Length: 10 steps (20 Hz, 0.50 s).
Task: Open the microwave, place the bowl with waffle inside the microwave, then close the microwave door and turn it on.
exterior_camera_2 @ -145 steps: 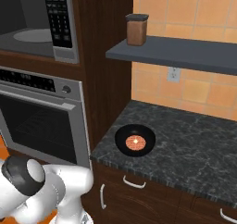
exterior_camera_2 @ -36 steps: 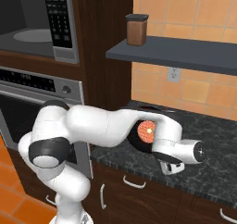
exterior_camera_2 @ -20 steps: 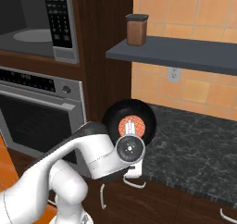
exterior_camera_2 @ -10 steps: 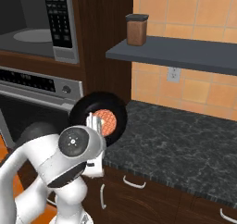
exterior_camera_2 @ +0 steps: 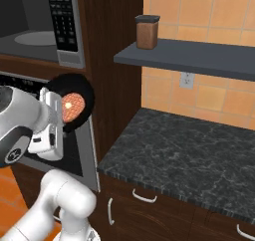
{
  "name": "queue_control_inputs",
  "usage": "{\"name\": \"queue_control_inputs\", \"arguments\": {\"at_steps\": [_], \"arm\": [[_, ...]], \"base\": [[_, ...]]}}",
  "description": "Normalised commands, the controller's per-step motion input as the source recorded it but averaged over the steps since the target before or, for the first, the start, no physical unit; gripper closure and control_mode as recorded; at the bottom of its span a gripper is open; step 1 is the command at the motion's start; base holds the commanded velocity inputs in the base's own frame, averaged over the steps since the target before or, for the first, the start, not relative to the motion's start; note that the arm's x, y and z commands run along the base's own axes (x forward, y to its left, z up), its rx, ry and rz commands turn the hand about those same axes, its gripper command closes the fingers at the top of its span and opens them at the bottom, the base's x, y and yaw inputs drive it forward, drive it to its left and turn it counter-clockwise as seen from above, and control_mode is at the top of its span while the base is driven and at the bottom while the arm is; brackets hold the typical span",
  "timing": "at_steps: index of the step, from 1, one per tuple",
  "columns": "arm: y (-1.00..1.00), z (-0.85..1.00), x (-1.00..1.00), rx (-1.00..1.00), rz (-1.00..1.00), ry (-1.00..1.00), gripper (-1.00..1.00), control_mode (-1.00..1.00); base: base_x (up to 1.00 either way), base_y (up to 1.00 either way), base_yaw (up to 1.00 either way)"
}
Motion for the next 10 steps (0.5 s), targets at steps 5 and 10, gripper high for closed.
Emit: {"name": "queue_control_inputs", "arguments": {"at_steps": [5,10], "arm": [[1.00,0.64,0.24,-0.08,0.00,0.00,1.00,-1.00],[1.00,0.71,0.42,-0.02,0.00,0.01,1.00,-1.00]], "base": [[0.00,0.00,0.00],[0.00,0.00,0.00]]}}
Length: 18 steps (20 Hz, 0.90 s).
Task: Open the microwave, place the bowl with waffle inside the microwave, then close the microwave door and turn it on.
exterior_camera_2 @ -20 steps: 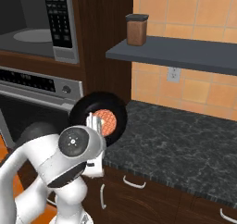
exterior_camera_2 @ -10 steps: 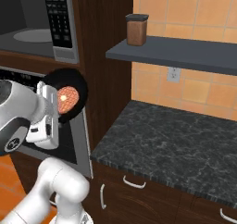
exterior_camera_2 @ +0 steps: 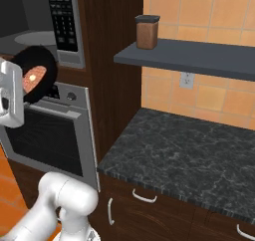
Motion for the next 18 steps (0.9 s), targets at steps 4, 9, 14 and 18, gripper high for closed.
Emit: {"name": "queue_control_inputs", "arguments": {"at_steps": [4,9,14,18], "arm": [[1.00,0.58,0.61,-0.01,0.03,0.02,1.00,-1.00],[0.26,0.09,0.29,-0.02,-0.01,0.05,1.00,-1.00],[0.69,0.41,0.69,-0.07,-0.01,0.09,1.00,-1.00],[0.11,0.12,0.61,-0.01,0.00,-0.14,1.00,-1.00]], "base": [[0.00,0.00,0.00],[0.00,0.00,0.00],[0.00,0.00,0.00],[0.00,0.00,0.00]]}}
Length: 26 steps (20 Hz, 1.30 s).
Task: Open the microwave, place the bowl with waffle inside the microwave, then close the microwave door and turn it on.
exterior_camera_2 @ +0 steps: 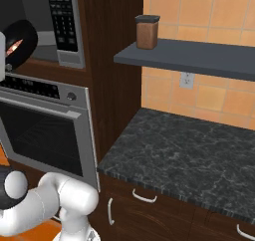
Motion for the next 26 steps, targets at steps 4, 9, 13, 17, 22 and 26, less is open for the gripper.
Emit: {"name": "queue_control_inputs", "arguments": {"at_steps": [4,9,13,17,22,26], "arm": [[0.00,0.16,0.63,0.01,0.01,-0.14,1.00,-1.00],[0.01,0.08,0.75,0.00,0.03,-0.11,1.00,-1.00],[0.01,0.14,0.71,0.00,0.01,-0.02,1.00,-1.00],[0.24,0.32,0.48,0.00,0.00,0.07,1.00,-1.00],[0.21,0.23,0.41,0.00,0.00,0.12,1.00,-1.00],[0.00,0.09,0.42,0.00,-0.01,0.10,1.00,-1.00]], "base": [[0.00,0.00,0.00],[0.00,0.00,0.00],[0.00,0.00,0.00],[0.00,0.00,0.00],[0.00,0.00,0.00],[0.00,0.00,0.00]]}}
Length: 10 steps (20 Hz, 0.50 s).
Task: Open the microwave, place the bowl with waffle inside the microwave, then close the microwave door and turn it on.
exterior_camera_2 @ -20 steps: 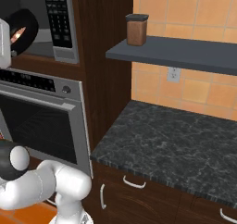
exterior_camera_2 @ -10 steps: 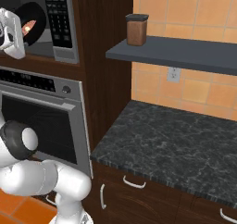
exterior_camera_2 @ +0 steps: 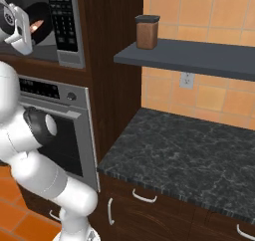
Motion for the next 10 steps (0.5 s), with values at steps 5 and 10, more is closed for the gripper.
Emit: {"name": "queue_control_inputs", "arguments": {"at_steps": [5,10], "arm": [[0.00,0.00,0.31,0.00,0.00,0.02,1.00,-1.00],[0.00,-0.08,0.23,0.00,0.00,0.00,1.00,-1.00]], "base": [[0.00,0.00,0.00],[0.00,0.00,0.00]]}}
